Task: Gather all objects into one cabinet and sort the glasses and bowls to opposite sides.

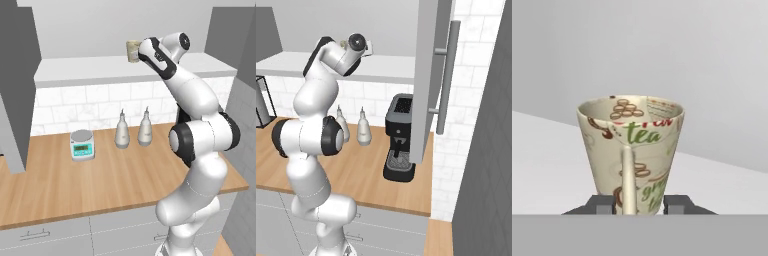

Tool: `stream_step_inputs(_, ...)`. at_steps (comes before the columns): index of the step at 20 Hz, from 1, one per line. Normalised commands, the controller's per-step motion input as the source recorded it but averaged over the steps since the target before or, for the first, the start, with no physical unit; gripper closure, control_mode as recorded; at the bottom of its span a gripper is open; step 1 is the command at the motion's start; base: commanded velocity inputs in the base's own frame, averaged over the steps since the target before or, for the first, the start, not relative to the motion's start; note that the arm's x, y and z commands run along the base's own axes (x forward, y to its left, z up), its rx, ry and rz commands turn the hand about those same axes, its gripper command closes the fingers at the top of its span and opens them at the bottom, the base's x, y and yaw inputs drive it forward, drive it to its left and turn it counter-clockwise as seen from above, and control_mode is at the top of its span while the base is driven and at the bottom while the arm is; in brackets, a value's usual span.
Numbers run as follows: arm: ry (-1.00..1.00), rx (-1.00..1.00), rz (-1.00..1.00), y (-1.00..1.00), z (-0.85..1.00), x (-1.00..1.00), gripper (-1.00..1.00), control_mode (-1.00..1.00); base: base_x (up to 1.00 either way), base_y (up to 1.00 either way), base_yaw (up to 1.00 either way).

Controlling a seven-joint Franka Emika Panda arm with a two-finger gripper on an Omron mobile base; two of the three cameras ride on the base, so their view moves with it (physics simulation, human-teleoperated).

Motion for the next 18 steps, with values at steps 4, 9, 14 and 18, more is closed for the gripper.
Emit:
stream_step_inputs(4, 0.0, 0.0, 0.0, 0.0, 0.0, 0.01, 1.0, -1.0, 0.0, 0.0, 0.0)
stream_step_inputs(9, 0.0, 0.0, 0.0, 0.0, 0.0, 0.0, 1.0, -1.0, 0.0, 0.0, 0.0)
stream_step_inputs(14, 0.0, 0.0, 0.0, 0.0, 0.0, -0.37, 1.0, -1.0, 0.0, 0.0, 0.0)
stream_step_inputs(18, 0.0, 0.0, 0.0, 0.0, 0.0, -0.34, 1.0, -1.0, 0.0, 0.0, 0.0)
